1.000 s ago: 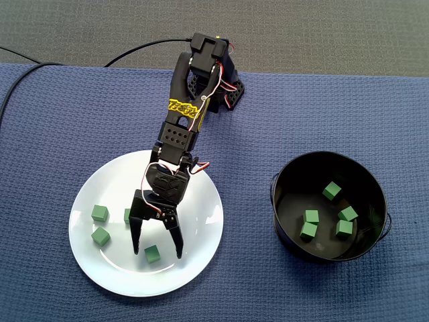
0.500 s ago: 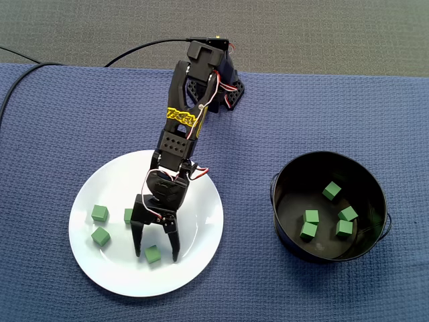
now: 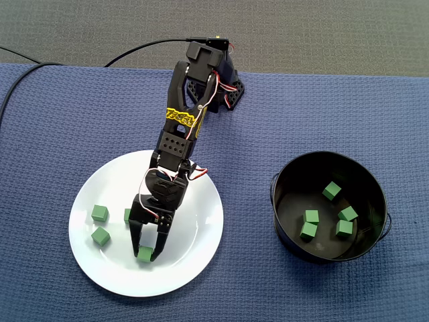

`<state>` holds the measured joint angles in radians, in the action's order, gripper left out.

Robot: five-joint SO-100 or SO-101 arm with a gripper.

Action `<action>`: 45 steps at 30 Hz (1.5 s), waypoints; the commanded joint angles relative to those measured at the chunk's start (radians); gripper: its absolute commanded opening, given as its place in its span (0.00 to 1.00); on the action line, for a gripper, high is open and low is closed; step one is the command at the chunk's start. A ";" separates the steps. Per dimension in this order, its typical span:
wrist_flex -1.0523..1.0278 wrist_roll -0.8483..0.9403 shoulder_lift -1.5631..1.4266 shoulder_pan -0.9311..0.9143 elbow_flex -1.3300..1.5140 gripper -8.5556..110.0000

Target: Pick up the items on the white plate and put them in the black container.

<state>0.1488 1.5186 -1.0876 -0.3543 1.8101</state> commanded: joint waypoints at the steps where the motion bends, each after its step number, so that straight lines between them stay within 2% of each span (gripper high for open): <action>1: 0.015 -0.087 -0.158 -0.009 0.018 0.07; 5: -0.054 -0.256 -0.422 0.008 0.060 0.07; 9: -0.420 -0.540 -0.707 0.074 -0.067 0.07; 14: -0.805 -0.795 -0.937 0.295 -0.244 0.07; 18: -1.138 -1.089 -0.920 0.549 -0.454 0.07; 23: -1.434 -1.339 -0.643 0.828 -0.715 0.07; 30: -1.743 -1.358 -0.052 1.020 -1.200 0.07; 38: -1.680 -1.356 0.120 1.048 -1.154 0.07; 39: -1.678 -1.344 0.121 1.048 -1.149 0.10; 42: -1.690 -1.307 0.078 1.052 -1.124 0.32; 45: -1.715 -1.238 -0.072 1.039 -1.094 0.38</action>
<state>-1.5478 0.2102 -0.9802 0.6842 0.7118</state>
